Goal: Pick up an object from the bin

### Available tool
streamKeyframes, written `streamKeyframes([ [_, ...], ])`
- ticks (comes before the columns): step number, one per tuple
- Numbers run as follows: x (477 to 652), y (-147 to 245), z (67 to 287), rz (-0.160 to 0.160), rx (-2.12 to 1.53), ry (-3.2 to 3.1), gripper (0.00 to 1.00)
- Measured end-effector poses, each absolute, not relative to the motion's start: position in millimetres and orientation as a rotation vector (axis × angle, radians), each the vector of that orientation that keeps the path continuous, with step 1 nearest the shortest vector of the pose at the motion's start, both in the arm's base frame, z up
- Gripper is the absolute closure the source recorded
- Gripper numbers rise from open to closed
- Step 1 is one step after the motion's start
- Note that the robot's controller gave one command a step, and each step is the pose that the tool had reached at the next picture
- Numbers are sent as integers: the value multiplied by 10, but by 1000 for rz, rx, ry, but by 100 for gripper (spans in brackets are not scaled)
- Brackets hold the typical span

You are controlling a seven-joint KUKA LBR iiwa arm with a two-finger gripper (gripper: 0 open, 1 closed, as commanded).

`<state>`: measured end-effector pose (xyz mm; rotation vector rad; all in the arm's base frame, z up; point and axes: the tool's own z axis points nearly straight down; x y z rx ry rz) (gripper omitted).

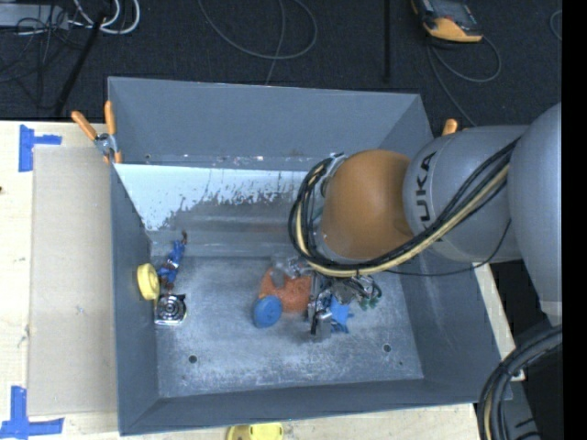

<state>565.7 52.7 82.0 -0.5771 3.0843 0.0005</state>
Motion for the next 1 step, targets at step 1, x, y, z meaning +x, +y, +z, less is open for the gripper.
streamKeyframes([
  [1,6079,570,791,2,-645,3067,100],
])
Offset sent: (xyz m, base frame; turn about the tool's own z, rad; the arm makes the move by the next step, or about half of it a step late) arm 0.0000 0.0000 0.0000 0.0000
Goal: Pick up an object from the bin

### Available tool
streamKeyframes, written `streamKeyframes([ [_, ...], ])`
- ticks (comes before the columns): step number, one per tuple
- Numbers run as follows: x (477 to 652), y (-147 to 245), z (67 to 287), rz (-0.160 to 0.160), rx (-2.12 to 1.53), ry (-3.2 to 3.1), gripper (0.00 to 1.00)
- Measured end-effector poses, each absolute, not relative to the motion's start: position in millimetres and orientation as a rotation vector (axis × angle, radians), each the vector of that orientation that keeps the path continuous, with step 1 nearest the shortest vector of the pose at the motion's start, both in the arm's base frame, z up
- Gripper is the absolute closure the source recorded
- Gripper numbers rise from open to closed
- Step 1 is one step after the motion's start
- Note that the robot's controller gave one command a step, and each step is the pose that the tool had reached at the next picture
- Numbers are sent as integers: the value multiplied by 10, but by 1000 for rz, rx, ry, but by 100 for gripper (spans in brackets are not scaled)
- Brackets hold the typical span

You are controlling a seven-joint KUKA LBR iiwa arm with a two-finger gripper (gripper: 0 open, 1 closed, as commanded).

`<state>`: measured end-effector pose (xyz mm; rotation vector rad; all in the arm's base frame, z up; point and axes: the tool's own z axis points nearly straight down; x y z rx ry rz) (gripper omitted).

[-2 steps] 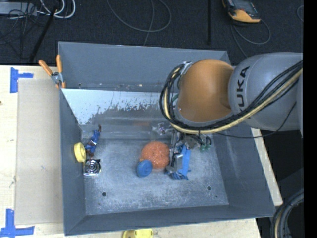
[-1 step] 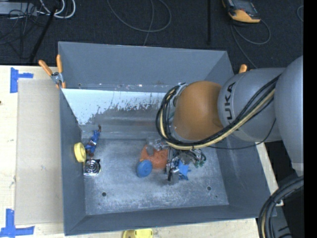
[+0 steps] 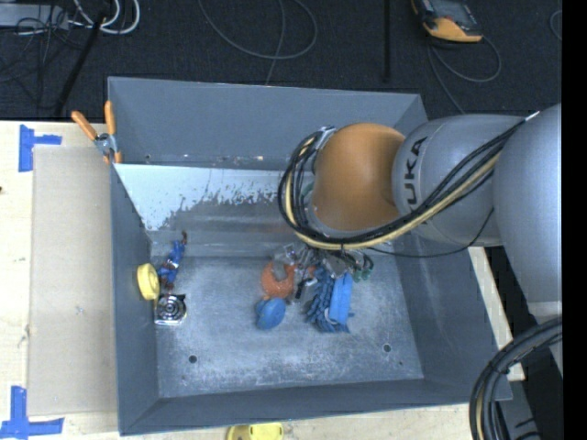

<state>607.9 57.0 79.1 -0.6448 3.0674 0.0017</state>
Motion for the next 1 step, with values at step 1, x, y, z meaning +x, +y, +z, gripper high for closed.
streamKeyframes([
  [1,6079,567,790,3,-640,3069,100],
])
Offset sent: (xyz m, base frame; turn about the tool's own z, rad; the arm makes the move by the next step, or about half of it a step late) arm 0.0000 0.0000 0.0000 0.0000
